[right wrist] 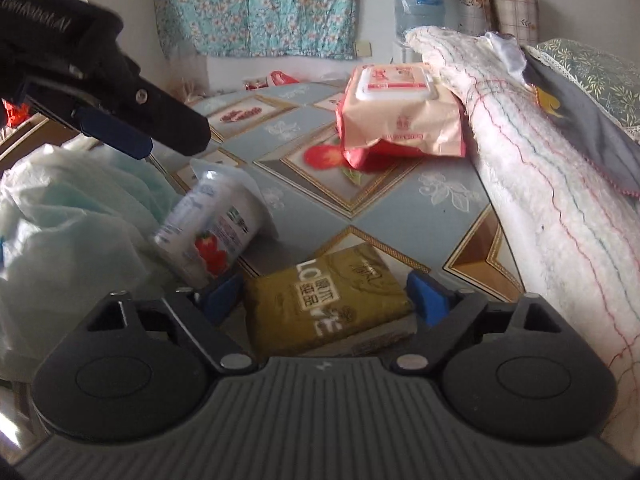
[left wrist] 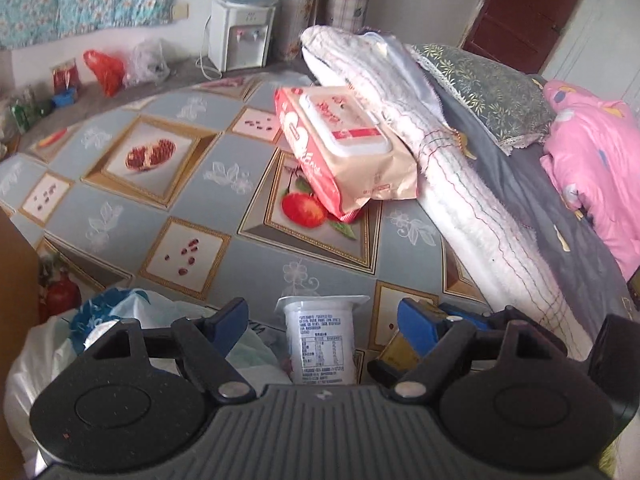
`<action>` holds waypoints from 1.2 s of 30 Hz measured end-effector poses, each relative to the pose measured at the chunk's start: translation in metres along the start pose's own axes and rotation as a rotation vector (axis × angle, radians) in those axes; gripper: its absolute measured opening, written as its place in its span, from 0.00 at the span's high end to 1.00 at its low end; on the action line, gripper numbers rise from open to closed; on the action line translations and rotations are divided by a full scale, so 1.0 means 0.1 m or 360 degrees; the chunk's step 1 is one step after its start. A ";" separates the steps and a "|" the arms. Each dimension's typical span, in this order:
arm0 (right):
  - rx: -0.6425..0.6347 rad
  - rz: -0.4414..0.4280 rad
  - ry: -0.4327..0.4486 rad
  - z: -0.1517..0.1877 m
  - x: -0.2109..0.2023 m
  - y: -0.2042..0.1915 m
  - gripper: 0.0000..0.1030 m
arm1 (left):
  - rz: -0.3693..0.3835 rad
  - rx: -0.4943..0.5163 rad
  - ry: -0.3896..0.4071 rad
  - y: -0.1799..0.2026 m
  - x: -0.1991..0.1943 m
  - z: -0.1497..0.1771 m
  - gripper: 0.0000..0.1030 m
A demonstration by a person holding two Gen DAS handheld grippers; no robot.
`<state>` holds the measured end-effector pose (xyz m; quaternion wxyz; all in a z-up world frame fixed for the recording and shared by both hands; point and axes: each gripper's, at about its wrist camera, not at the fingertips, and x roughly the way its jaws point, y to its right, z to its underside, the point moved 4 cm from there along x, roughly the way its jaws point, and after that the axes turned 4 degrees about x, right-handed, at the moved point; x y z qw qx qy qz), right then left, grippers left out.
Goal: Organize soft objects
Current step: 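Move both grippers back to the yogurt cup and gold snack box, then grasp the white yogurt cup with the left gripper and lift it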
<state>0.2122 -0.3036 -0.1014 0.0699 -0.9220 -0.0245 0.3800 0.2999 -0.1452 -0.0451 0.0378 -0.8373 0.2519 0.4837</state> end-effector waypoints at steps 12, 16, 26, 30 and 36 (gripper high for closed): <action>0.0153 -0.0140 0.0059 0.18 -0.71 0.13 0.18 | 0.0040 -0.0141 -0.0076 -0.13 -0.01 -0.02 0.19; 0.0448 -0.0404 0.0202 -0.05 -0.91 0.24 0.16 | 0.0042 -0.0207 -0.0072 -0.15 -0.01 -0.08 0.25; 0.0820 -0.0643 -0.0214 -0.39 0.06 0.10 0.23 | 0.0189 -0.0523 -0.0188 -0.31 0.27 -0.17 0.45; 0.0814 -0.0579 -0.0350 -0.40 0.35 0.01 0.28 | 0.0198 -0.0543 -0.0215 -0.35 0.34 -0.19 0.47; 0.0839 -0.0590 -0.0378 -0.47 0.51 -0.06 0.43 | 0.0207 -0.0607 -0.0227 -0.45 0.40 -0.20 0.48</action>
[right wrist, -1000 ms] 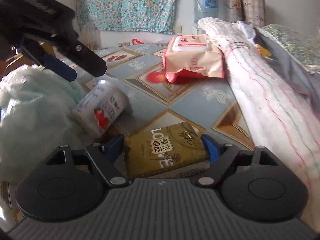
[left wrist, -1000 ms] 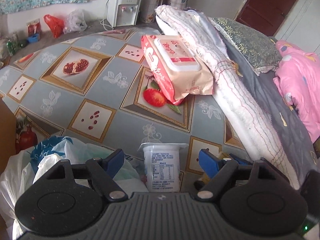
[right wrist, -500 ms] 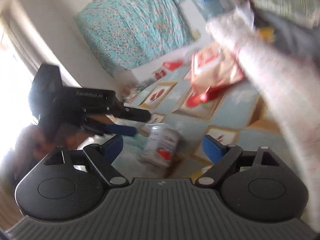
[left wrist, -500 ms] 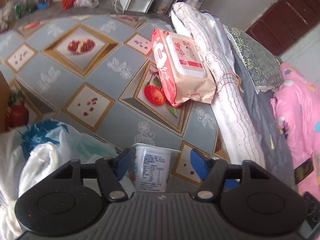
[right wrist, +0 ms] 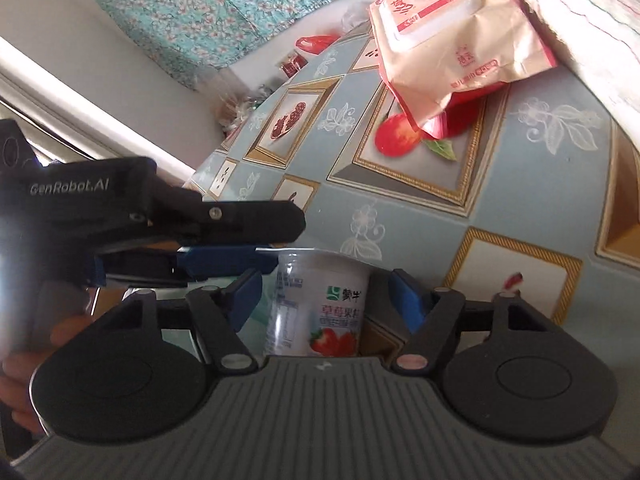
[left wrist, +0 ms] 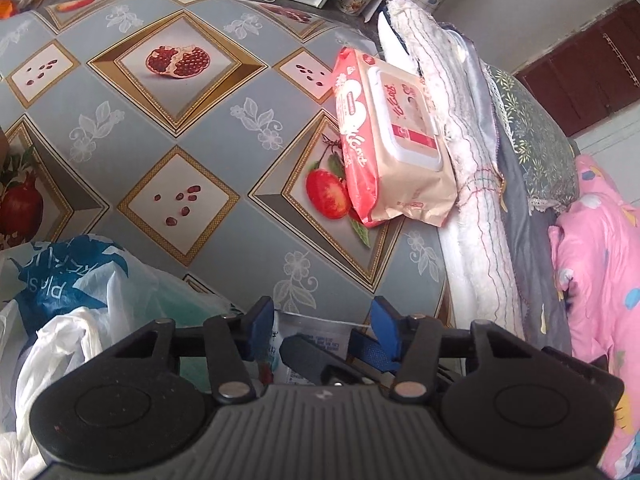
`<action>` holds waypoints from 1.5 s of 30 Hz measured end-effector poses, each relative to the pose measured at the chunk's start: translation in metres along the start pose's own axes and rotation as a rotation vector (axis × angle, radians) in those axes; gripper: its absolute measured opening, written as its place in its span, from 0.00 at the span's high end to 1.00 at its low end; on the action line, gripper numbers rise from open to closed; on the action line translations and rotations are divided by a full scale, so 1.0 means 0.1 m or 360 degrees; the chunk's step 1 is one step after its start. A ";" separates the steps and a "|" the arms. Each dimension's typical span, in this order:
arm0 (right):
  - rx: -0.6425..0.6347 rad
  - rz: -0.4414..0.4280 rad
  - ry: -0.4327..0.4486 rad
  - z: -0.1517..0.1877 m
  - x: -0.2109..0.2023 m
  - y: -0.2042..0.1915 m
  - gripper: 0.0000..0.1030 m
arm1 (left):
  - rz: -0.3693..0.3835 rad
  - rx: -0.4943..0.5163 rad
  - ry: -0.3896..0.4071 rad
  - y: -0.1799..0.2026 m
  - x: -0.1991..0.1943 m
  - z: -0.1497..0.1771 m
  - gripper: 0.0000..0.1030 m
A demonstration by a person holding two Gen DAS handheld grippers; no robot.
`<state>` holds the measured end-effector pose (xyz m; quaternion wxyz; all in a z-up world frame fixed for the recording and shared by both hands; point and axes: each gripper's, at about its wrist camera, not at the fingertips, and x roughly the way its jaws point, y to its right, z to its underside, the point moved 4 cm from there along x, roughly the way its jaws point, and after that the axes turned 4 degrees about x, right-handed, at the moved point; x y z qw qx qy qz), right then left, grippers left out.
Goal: Organize soft objects
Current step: 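Grasp the white yogurt cup with the left gripper and lift it, then close the right gripper on the gold LOVE snack box while the left holds the yogurt cup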
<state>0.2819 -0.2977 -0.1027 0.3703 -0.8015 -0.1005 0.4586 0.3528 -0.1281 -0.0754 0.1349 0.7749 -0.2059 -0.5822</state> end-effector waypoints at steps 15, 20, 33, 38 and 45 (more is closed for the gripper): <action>-0.0738 0.0228 0.0409 0.28 -0.37 -0.28 0.52 | 0.0096 -0.0021 0.0113 -0.02 -0.25 0.03 0.50; -0.1009 0.0372 0.0441 0.53 -0.44 -0.34 0.52 | 0.0137 0.0084 0.0101 0.08 -0.29 0.12 0.49; -0.1091 0.0620 0.0512 0.92 -0.86 -0.30 0.25 | 0.0100 0.0405 -0.0009 0.51 -0.18 0.45 0.36; -0.0994 0.0762 0.0524 0.98 -0.98 -0.14 0.15 | -0.0048 0.0618 0.0020 0.70 -0.13 0.56 0.30; -0.1032 0.0793 0.0392 1.09 -0.80 -0.05 0.05 | -0.0217 0.0753 0.0018 0.80 -0.08 0.64 0.29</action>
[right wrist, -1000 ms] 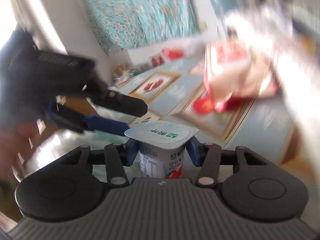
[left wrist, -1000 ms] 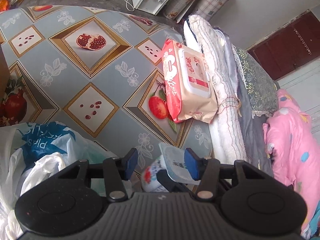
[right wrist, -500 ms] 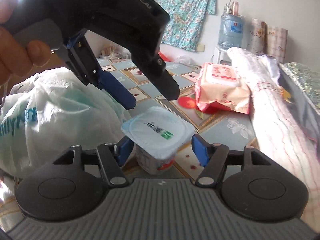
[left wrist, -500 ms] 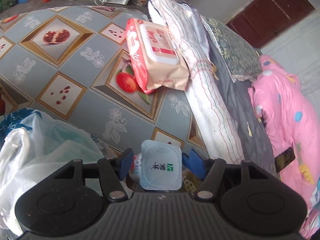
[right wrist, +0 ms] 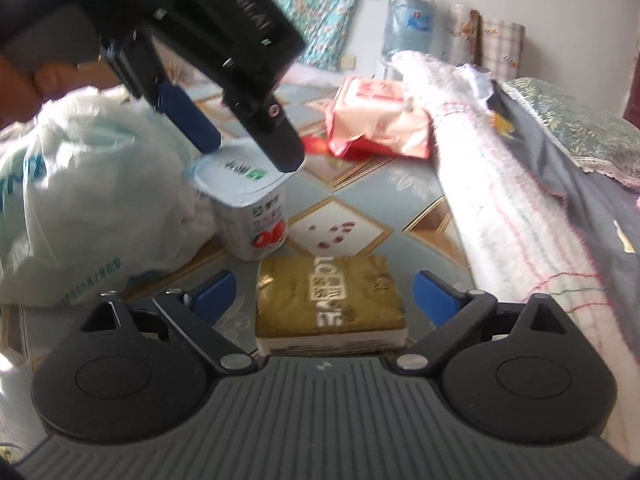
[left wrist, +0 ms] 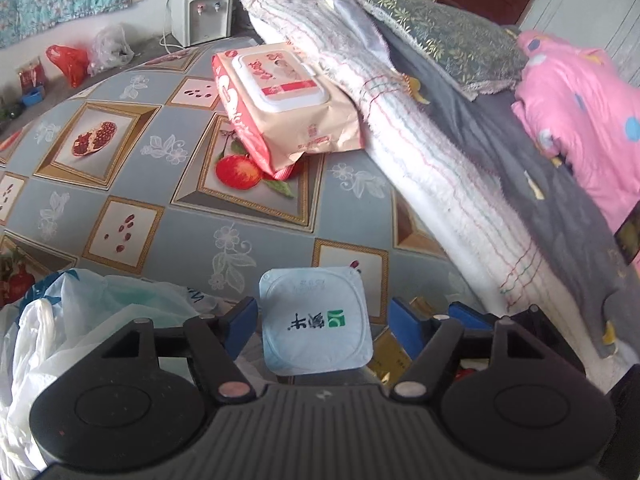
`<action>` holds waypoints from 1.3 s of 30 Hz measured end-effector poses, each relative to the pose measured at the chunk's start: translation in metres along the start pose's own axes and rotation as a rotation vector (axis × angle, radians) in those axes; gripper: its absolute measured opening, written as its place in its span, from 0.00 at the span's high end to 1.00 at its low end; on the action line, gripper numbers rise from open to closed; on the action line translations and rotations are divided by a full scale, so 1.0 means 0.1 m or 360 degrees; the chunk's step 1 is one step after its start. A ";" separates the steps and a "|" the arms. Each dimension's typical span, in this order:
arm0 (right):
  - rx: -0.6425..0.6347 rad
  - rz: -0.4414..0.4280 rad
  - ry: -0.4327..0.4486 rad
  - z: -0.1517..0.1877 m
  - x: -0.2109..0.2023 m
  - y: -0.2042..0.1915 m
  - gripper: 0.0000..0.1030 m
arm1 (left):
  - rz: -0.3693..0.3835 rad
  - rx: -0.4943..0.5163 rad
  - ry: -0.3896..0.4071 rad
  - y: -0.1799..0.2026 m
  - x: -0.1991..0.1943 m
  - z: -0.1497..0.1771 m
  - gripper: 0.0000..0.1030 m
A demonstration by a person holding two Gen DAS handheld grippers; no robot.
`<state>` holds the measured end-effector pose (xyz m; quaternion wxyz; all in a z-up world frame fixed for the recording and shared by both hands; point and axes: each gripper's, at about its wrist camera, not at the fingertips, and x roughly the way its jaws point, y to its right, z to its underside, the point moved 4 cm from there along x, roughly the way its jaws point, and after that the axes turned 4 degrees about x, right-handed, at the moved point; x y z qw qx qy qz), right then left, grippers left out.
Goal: Organize soft objects
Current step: 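Close the right gripper on the gold LOVE snack box while the left holds the yogurt cup, then carry the yogurt cup and snack box over the cardboard box with both grippers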
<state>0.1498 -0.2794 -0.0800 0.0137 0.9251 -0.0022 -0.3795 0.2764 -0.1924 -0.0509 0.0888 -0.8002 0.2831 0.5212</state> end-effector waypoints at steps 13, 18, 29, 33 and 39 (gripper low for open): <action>0.0060 0.0049 -0.0026 -0.01 0.21 0.08 0.04 | -0.0120 0.0105 -0.0087 0.08 0.24 0.03 0.31; 0.0059 0.0055 -0.0017 -0.02 0.21 0.08 0.05 | -0.0094 0.0048 -0.0093 0.05 0.28 0.02 0.34; 0.0121 0.0042 -0.0001 -0.02 0.18 0.16 0.28 | -0.0090 0.0044 -0.0044 0.03 0.24 0.04 0.38; 0.0127 0.0043 0.0001 0.00 0.15 0.18 0.28 | -0.0087 0.0019 -0.0016 -0.02 0.14 0.04 0.38; 0.0152 0.0054 0.0029 0.04 0.06 0.19 0.29 | -0.0059 -0.0009 0.0049 -0.06 -0.08 0.06 0.38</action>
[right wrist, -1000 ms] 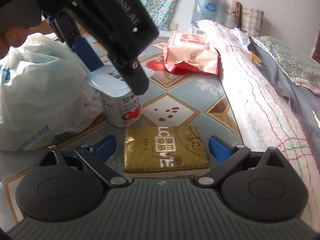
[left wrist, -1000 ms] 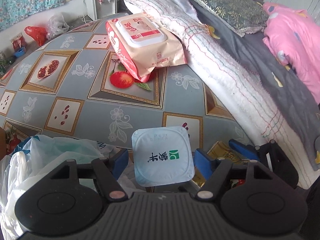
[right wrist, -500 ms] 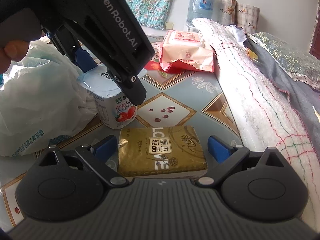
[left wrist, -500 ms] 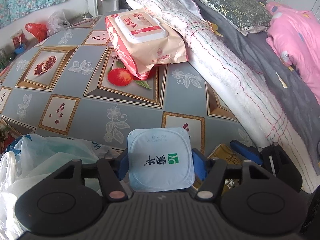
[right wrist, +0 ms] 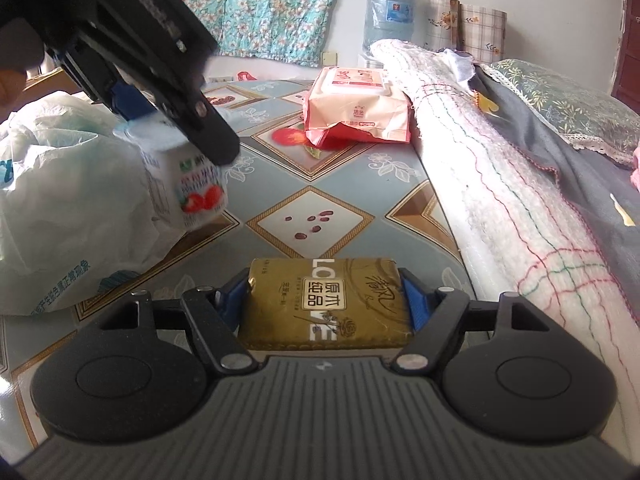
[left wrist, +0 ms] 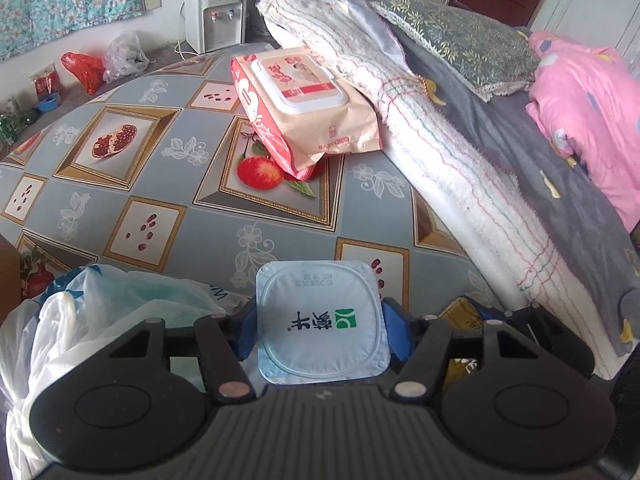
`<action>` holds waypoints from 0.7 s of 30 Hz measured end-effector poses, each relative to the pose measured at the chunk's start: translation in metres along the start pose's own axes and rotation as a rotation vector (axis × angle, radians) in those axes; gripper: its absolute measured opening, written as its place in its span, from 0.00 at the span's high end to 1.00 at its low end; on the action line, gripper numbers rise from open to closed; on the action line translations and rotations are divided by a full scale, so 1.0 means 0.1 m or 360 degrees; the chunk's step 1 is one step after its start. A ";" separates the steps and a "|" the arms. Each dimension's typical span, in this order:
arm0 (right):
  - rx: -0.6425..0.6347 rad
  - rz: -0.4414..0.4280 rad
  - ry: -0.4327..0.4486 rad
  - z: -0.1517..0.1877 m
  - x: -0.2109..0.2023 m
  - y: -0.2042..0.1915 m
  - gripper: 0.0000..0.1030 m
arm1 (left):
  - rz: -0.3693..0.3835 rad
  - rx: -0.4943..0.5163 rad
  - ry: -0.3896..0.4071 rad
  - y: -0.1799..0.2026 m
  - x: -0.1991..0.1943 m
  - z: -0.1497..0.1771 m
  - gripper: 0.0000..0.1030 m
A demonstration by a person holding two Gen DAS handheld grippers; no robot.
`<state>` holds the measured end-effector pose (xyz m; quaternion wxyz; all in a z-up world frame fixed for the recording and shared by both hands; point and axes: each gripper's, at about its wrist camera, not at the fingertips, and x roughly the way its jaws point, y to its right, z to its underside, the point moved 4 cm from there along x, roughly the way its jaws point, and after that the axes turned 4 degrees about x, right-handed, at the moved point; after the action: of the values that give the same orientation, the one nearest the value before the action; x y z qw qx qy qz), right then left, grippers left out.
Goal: Organize soft objects
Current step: 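Carry the yogurt cup and snack box over the cardboard box with both grippers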
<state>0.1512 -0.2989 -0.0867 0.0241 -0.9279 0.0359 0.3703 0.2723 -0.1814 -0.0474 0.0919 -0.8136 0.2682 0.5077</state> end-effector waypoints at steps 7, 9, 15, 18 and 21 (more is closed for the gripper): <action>0.0019 -0.0003 0.0106 -0.07 -0.32 0.00 0.29 | 0.0129 -0.0112 0.0122 -0.13 -0.55 0.02 0.38; 0.0012 -0.0019 0.0157 -0.13 -0.45 -0.03 0.29 | 0.0166 -0.0150 0.0187 -0.21 -0.79 0.04 0.38; 0.0002 -0.0189 0.0293 -0.39 -0.84 -0.23 0.29 | 0.0127 -0.0276 0.0374 -0.62 -1.58 0.26 0.38; -0.0030 -0.0307 0.0337 -0.53 -0.98 -0.44 0.29 | 0.0047 -0.0343 0.0460 -0.89 -1.95 0.48 0.38; -0.0083 -0.0423 0.0364 -0.66 -1.09 -0.71 0.29 | -0.0018 -0.0433 0.0519 -1.19 -2.24 0.76 0.42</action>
<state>0.1234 -0.2272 0.0377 0.0445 -0.9609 -0.0943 0.2567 0.1999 0.0273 0.0984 -0.0604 -0.8913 0.2039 0.4004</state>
